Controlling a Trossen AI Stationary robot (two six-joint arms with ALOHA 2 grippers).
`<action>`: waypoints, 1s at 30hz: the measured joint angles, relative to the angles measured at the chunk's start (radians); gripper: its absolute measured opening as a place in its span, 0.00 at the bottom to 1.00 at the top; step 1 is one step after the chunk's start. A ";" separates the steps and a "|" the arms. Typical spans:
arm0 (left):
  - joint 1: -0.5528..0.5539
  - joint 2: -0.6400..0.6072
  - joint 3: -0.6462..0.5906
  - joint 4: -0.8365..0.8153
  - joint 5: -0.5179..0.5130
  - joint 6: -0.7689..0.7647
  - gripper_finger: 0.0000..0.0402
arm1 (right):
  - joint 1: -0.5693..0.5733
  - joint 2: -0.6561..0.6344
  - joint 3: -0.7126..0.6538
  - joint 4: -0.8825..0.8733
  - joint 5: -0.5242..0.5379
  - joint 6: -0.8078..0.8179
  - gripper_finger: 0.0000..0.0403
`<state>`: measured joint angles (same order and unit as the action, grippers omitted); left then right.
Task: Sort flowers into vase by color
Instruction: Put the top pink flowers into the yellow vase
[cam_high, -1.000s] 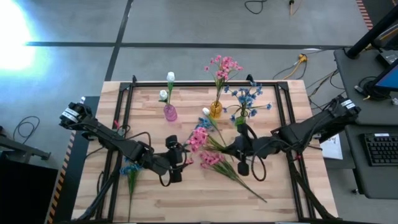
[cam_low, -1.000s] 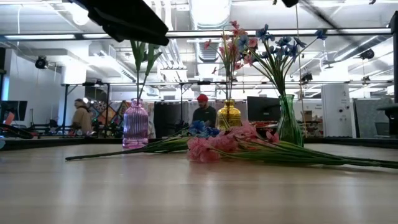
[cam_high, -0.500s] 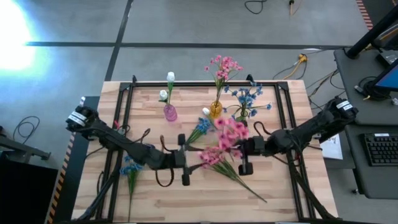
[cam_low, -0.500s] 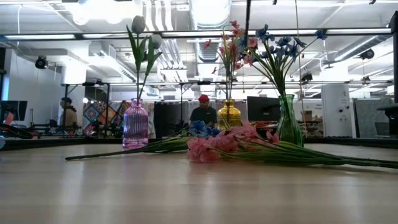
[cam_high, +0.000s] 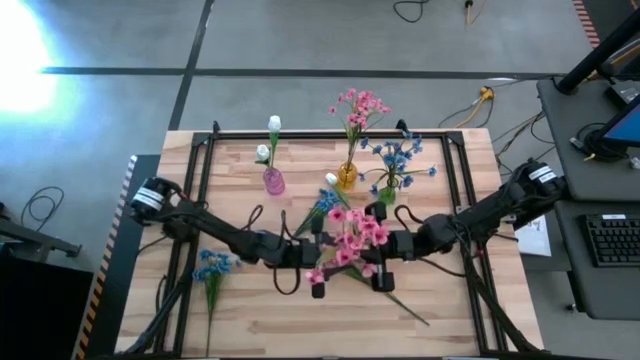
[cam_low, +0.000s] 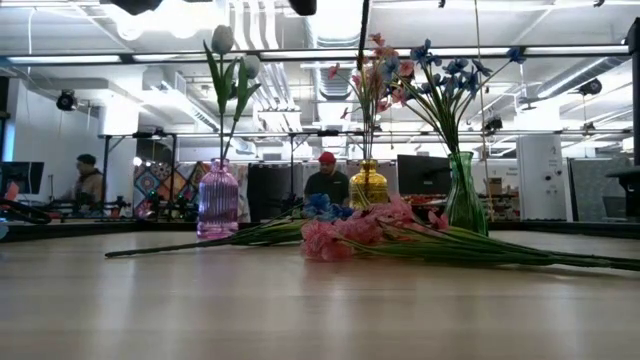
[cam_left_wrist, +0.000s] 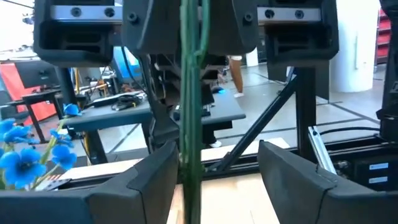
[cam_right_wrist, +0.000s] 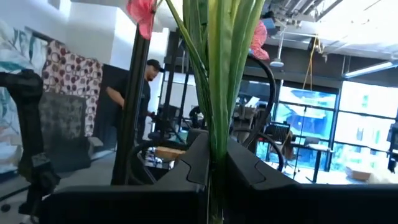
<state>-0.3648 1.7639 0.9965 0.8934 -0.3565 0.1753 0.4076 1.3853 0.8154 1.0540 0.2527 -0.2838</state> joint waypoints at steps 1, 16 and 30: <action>0.000 0.007 0.008 0.001 0.000 0.005 0.50 | 0.000 0.000 0.003 -0.002 0.000 -0.006 0.04; 0.000 -0.016 0.005 -0.064 -0.085 0.000 0.01 | 0.000 -0.016 0.013 -0.080 0.050 0.082 0.14; -0.002 -0.045 0.002 -0.165 -0.265 0.000 0.00 | 0.004 -0.046 0.236 -0.699 0.268 0.171 0.52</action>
<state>-0.3664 1.7191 0.9989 0.7284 -0.6219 0.1753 0.4118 1.3396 1.0518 0.3545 0.5203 -0.1130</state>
